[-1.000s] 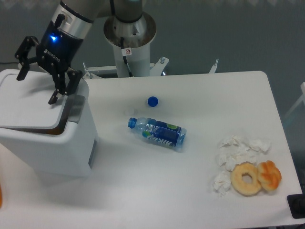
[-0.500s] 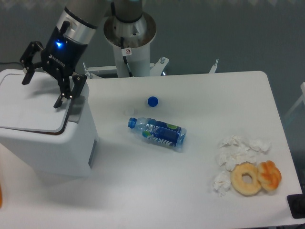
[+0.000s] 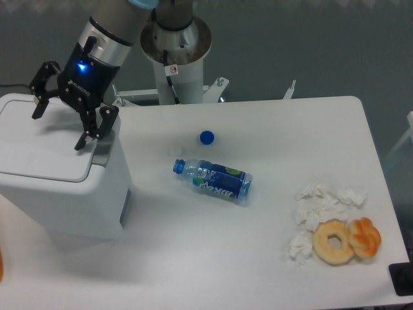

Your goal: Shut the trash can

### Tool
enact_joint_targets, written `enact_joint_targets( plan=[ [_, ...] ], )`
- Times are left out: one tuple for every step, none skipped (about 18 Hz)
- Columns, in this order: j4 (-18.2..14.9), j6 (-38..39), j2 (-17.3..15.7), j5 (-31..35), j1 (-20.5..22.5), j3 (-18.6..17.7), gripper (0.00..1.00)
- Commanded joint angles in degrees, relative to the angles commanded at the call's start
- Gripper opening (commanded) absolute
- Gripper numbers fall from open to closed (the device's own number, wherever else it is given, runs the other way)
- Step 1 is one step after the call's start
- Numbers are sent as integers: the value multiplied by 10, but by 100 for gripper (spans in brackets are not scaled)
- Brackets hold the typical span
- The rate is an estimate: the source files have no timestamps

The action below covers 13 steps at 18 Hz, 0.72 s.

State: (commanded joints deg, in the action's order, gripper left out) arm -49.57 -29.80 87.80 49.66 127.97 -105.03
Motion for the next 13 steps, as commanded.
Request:
enact_joint_targets(
  plan=[
    [0,-1,0,0,0,-2,100],
    [0,-1,0,0,-1,-3,100],
    [0,-1,0,0,-1,-3,100],
    [0,-3,0,0,-1,-3,100],
    [0,-7,0,0,-1,-4,100],
    [0,-10,0,0,-1,-4,100],
    [0,-11,-1,-1,-1,-4,100],
    [0,-11,-1,-1,-2,-4,100],
    [0,-11,0,0,-2,-4,100],
    [0,-11,-1,-1,-1,-4,100],
    [0,-11,-1,-1,-1,-4,100],
    [0,-11,-1,-1,-2,-4,100],
    [-1,-11,-1,0,-2,-4,100]
  ],
)
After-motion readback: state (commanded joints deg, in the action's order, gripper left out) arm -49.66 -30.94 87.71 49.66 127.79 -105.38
